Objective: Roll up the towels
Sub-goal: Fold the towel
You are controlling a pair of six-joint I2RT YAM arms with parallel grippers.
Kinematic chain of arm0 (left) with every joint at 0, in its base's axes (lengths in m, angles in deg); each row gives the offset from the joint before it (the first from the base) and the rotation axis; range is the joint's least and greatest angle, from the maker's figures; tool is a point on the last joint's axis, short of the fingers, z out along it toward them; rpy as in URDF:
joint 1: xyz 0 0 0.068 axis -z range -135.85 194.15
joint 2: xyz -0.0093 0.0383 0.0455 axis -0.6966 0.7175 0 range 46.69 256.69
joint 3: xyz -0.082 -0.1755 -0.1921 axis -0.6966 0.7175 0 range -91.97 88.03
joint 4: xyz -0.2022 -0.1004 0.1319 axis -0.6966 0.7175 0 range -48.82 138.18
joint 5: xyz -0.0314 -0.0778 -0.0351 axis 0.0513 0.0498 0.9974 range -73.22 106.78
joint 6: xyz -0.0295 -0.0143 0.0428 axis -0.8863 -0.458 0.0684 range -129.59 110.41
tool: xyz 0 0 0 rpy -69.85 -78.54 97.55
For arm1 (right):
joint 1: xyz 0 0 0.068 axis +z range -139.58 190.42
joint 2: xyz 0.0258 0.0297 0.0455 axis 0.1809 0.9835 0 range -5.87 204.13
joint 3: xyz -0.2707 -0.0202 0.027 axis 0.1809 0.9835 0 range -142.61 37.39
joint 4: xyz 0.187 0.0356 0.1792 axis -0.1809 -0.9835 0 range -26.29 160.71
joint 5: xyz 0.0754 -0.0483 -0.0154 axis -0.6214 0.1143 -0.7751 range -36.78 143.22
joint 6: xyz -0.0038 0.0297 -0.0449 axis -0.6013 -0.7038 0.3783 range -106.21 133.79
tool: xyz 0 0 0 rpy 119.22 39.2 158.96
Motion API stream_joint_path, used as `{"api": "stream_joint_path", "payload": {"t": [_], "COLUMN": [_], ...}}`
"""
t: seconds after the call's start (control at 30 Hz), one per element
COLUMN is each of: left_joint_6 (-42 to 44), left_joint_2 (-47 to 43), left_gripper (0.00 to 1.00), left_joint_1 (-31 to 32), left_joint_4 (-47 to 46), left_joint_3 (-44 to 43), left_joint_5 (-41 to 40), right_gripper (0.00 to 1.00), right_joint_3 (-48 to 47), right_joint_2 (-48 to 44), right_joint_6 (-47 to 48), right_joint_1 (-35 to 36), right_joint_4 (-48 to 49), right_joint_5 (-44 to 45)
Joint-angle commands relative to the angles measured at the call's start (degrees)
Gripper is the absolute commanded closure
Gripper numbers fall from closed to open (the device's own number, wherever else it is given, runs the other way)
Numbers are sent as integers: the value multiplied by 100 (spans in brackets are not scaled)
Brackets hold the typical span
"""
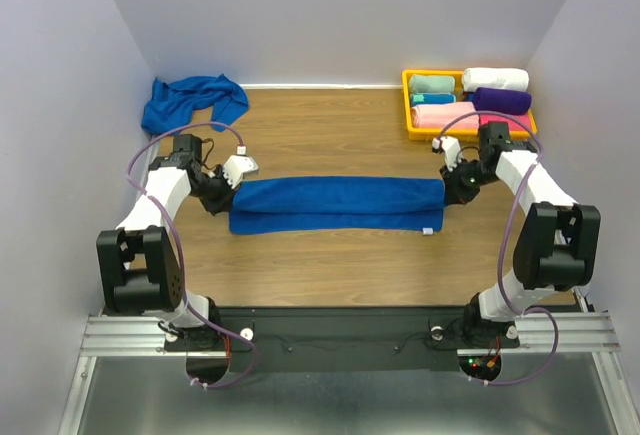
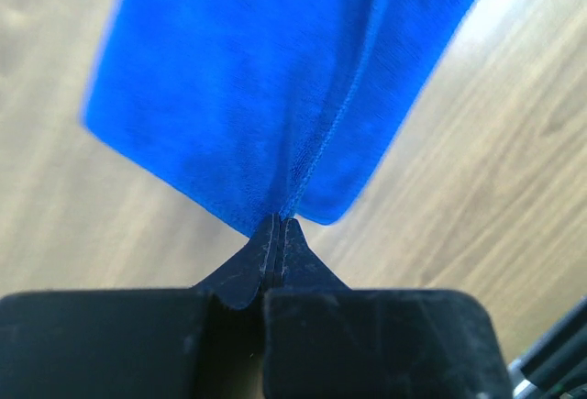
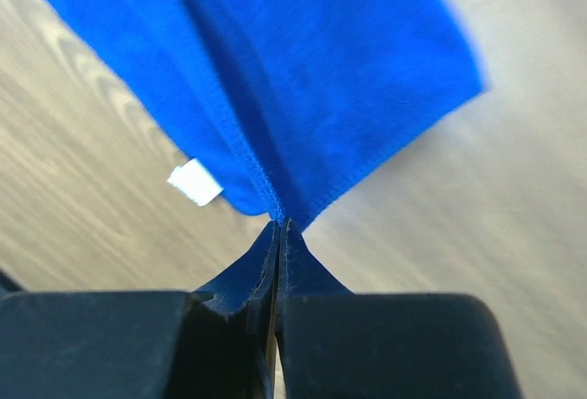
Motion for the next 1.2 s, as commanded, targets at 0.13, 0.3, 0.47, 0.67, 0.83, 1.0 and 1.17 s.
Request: {"api": "stream_joint_path", "payload": {"t": [0.13, 0.3, 0.47, 0.67, 0.83, 1.0, 1.17], "left_joint_6": [-108, -214, -293, -337, -389, -398, -407], "left_joint_2": [363, 548, 689, 716, 742, 760, 918], "left_gripper": [100, 100, 100, 100, 100, 100, 100], "left_joint_1": [164, 182, 243, 252, 261, 252, 252], "left_joint_4": [-304, -490, -586, -639, -683, -700, -832], "left_joint_3": [525, 657, 763, 789, 807, 851, 895], "left_joint_5": [-112, -201, -253, -323, -429, -622, -938], "right_gripper": [99, 99, 99, 100, 99, 100, 99], "right_joint_3": [380, 548, 801, 1049, 1180, 1418, 1383], "right_joint_2": [155, 199, 234, 260, 330, 462, 603], "right_joint_6": [-110, -119, -189, -409, -444, -497, -532], "right_joint_1": [277, 365, 471, 655, 717, 796, 796], "right_joint_4": [60, 113, 227, 570, 780, 1132, 1352], "right_joint_5": [-306, -201, -8, 300, 598, 1344, 1864]}}
